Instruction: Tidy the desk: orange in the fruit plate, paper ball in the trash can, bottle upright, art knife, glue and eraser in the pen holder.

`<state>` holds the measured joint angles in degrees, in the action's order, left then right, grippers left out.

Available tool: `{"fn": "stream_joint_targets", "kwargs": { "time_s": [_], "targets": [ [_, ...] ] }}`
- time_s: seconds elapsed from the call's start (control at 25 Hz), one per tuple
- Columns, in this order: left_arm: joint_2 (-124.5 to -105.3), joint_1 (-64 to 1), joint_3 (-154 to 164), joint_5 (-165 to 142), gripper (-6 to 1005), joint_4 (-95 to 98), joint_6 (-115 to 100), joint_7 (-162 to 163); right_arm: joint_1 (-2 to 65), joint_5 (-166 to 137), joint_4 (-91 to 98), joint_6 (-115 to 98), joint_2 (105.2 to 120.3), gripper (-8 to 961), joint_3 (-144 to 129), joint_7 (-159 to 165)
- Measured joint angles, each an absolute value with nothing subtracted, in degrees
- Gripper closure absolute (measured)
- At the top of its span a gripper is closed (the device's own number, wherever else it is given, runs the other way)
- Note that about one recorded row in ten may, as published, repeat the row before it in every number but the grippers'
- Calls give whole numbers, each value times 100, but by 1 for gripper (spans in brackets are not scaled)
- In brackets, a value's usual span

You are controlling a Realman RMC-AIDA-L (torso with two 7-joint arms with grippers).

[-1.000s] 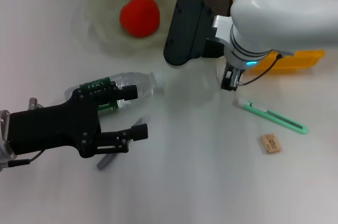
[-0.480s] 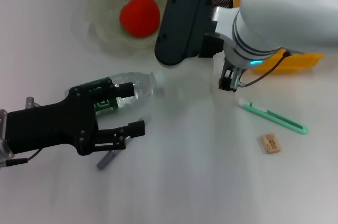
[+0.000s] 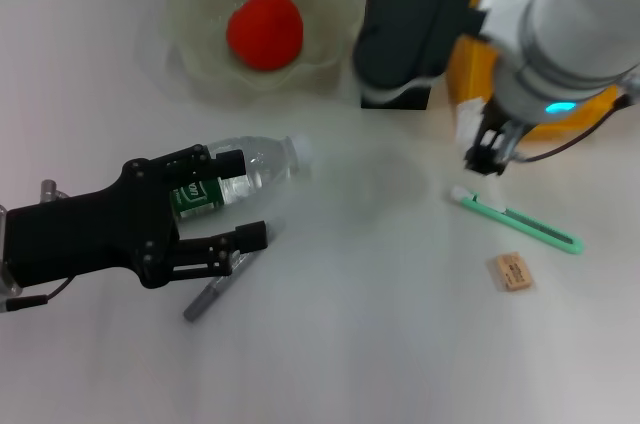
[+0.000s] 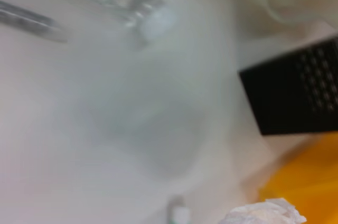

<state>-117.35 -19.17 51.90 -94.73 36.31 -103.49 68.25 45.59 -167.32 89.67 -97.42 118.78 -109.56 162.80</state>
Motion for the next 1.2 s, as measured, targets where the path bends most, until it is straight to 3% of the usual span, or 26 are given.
{"fn": "stream_joint_targets", "kwargs": {
  "time_s": [0.24, 0.48, 0.84, 1.0, 1.2],
  "targets": [
    [-11733, -1935, 5158, -9493, 161, 3629, -10344, 6825, 4244, -16739, 9051, -9643, 11748, 487, -9389, 15259],
    [-11755, -1935, 5158, -9492, 161, 3630, -10344, 6861, 4029, -16739, 9097, -9157, 11720, 487, -8558, 14597],
    [-11765, -1956, 5159, -9494, 161, 3626, -10298, 6912, 3496, -16707, 8925, -7357, 11907, 488, -8061, 14132],
    [-11749, -1957, 5159, -9479, 161, 3619, -10294, 6947, 3516, -16692, 8779, -7243, 11914, 427, -8052, 14131],
    [-11731, -1949, 5131, -9469, 162, 3581, -10292, 6980, 3566, -16696, 8672, -7217, 11917, 242, -8048, 14173]
  ]
}}
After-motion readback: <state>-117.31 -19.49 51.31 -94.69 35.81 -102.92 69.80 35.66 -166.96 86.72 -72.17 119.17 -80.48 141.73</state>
